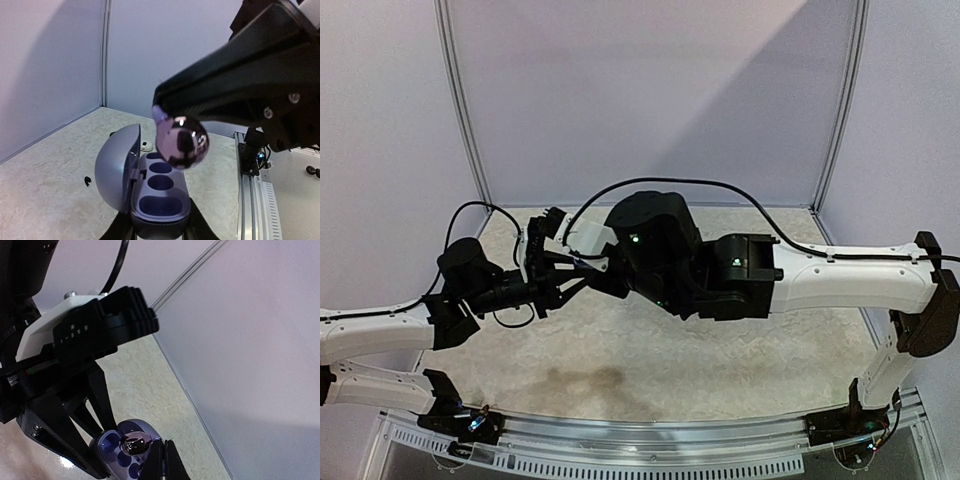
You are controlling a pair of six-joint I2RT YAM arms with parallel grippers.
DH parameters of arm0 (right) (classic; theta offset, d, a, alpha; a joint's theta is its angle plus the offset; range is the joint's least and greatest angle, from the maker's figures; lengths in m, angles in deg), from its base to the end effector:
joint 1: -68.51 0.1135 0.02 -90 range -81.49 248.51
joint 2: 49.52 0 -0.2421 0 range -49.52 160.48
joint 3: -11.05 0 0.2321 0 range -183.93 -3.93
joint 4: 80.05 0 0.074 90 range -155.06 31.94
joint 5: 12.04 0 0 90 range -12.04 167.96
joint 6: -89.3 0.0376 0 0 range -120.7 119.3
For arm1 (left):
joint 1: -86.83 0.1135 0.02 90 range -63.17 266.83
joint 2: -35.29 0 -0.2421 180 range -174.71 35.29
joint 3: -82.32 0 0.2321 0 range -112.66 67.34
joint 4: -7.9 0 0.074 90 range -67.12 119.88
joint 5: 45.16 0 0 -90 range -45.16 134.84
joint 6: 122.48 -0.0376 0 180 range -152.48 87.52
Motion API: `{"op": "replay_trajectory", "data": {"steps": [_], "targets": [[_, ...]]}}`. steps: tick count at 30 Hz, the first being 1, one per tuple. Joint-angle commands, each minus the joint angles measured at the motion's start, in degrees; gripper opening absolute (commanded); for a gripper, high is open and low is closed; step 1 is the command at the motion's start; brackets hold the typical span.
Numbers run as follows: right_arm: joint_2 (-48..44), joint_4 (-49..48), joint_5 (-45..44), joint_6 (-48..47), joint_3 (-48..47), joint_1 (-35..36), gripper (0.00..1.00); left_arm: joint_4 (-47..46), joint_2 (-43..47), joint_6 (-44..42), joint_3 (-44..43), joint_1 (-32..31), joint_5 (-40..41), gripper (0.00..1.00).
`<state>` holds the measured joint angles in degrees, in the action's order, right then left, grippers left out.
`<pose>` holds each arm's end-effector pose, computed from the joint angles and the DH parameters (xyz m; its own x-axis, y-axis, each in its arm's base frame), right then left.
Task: Insert the wireless bluetooth earbuds into the charging case
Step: Insert the left earbud into the left side groove of the charging case.
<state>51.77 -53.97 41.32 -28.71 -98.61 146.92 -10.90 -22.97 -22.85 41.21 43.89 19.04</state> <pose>0.1016 0.3837 0.3530 0.2615 -0.6003 -0.7558 -0.6218 0.4941 -0.6076 0.1515 -0.1634 0.2541 -0.1351 -0.0800 -0.9876 0.9222 0.3543 -0.1549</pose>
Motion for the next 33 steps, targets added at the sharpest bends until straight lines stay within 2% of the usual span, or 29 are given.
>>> {"op": "replay_trajectory", "data": {"steps": [1, 19, 33], "targets": [[1.6, -0.8, 0.6, -2.7, -1.4, 0.3, 0.0, -0.8, 0.5, 0.9, -1.2, 0.0, 0.9, 0.0], [4.7, -1.1, -0.7, -2.6, -0.6, -1.0, 0.0, -0.8, 0.3, 0.0, -1.5, 0.0, 0.1, 0.0], [3.4, 1.3, -0.8, -2.1, 1.1, -1.8, 0.0, -1.0, 1.0, 0.5, -1.0, 0.0, 0.4, 0.0]]}}
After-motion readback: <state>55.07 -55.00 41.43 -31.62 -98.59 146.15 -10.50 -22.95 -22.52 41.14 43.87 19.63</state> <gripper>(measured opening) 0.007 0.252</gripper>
